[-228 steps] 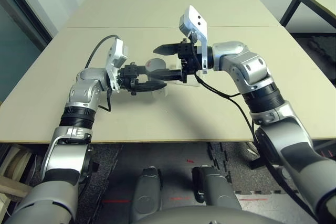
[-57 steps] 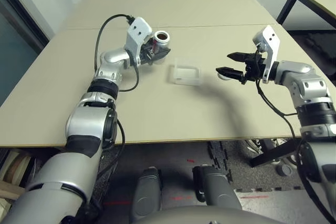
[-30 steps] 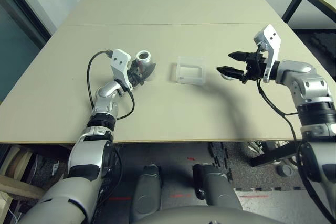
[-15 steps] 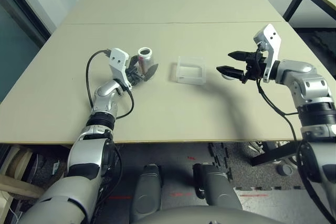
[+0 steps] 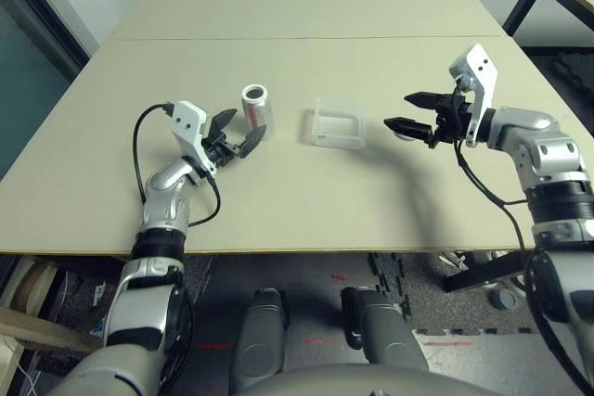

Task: Pour the medicine from the bottle into the box.

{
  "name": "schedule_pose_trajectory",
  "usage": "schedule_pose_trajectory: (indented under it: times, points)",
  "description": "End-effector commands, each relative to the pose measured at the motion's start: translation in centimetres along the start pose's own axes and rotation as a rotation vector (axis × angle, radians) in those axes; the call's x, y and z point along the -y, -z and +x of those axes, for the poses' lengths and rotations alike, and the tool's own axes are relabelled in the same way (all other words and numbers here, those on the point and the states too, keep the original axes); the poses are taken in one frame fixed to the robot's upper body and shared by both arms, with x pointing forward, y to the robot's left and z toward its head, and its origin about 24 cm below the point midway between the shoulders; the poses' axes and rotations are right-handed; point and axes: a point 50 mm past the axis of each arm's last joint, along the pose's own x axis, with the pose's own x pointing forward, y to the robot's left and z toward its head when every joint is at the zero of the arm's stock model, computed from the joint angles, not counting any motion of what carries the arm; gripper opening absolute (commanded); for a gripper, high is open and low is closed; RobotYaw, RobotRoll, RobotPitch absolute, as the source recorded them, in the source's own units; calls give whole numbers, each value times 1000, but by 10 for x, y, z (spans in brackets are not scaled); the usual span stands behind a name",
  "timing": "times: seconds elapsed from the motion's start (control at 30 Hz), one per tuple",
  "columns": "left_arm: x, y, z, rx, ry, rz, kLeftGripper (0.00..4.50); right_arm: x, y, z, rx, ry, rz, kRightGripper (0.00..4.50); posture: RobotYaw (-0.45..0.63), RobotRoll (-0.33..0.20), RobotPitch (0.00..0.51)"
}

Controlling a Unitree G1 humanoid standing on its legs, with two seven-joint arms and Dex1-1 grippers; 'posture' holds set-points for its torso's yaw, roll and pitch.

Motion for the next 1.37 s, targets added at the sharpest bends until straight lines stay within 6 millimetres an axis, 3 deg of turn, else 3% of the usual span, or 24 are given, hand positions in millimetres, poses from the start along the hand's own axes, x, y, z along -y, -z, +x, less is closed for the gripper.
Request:
schedule_pose_trajectory:
  times: [0.03,0.13,0.23,0.4,0.47,0.9,1.37]
  points:
    - [-5,-12,-15,24,-57,-3,4471,15,8,-14,18,114,33,4500,32,0,138]
    - [-17,-21,-29,35,-166,23,4471,29,12,-24,67,270,39,4500,42,0,134]
    - [-41,-31,-43,53,-332,37,4471,43,20,-33,130,467,63,4500,45,0,130]
    - [-72,-38,-58,83,-549,-14,4471,59,37,-53,240,834,71,4500,33,0,121]
    - [-78,-39,-59,91,-588,-20,4471,60,43,-55,255,894,64,4500,27,0,123]
    - [-110,-24,-67,28,-882,42,4471,63,53,-61,301,1085,78,4500,-13,0,124]
    - [-115,-28,-68,57,-952,87,4471,62,58,-58,295,1070,110,4500,-6,0,125]
